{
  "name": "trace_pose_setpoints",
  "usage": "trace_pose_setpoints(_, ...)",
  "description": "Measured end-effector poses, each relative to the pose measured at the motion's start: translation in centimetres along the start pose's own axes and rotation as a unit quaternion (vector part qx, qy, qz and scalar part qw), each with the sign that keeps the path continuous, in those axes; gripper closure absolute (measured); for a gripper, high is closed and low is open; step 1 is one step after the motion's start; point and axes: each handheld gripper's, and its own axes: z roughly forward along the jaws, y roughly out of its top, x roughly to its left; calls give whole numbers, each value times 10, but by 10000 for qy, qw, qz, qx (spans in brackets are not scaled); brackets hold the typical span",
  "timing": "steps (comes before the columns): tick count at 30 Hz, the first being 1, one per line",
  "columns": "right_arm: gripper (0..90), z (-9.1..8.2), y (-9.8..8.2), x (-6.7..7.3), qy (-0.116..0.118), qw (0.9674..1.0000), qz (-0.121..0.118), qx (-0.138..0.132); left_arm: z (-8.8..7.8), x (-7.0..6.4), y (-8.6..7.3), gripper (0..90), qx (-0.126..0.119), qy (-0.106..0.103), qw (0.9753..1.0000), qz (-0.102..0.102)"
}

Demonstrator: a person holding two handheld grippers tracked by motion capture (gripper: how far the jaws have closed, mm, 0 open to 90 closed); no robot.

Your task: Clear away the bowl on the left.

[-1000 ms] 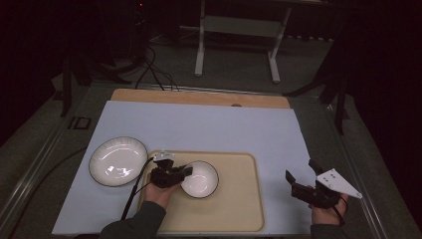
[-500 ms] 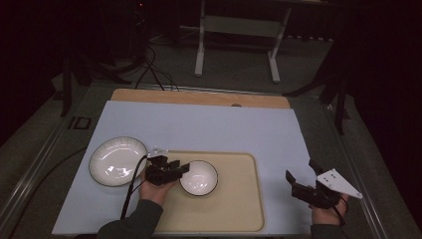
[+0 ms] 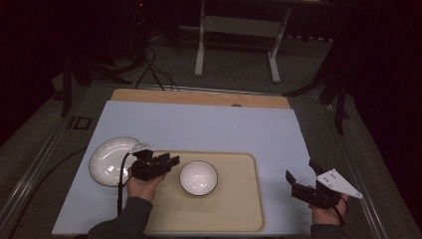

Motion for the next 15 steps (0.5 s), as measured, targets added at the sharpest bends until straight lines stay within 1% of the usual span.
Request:
trace_pose_setpoints(2,132,0,0,0,-2,10000,3,-1,-6,3,3,504,-49,39,10000,27)
trace_pose_setpoints(4,132,0,0,0,-2,10000,2,-2,-13,6,6,499,-104,142,9998,82)
trace_pose_setpoints(6,132,0,0,0,0,10000,3,-1,-19,10,7,490,-175,193,9996,49)
trace_pose_setpoints(7,132,0,0,0,1,10000,2,-2,-21,12,8,489,-194,225,9995,73)
trace_pose_setpoints(9,132,0,0,0,0,10000,3,-3,-28,14,10,489,-277,369,9988,185)
trace_pose_setpoints(11,132,0,0,0,-3,10000,5,-5,-37,16,12,477,-362,465,9978,290)
trace_pose_setpoints(12,132,0,0,0,0,10000,7,-10,-42,18,13,469,-421,550,9969,359)
trace_pose_setpoints(15,132,0,0,0,0,10000,14,-7,-53,23,14,447,-489,719,9949,520)
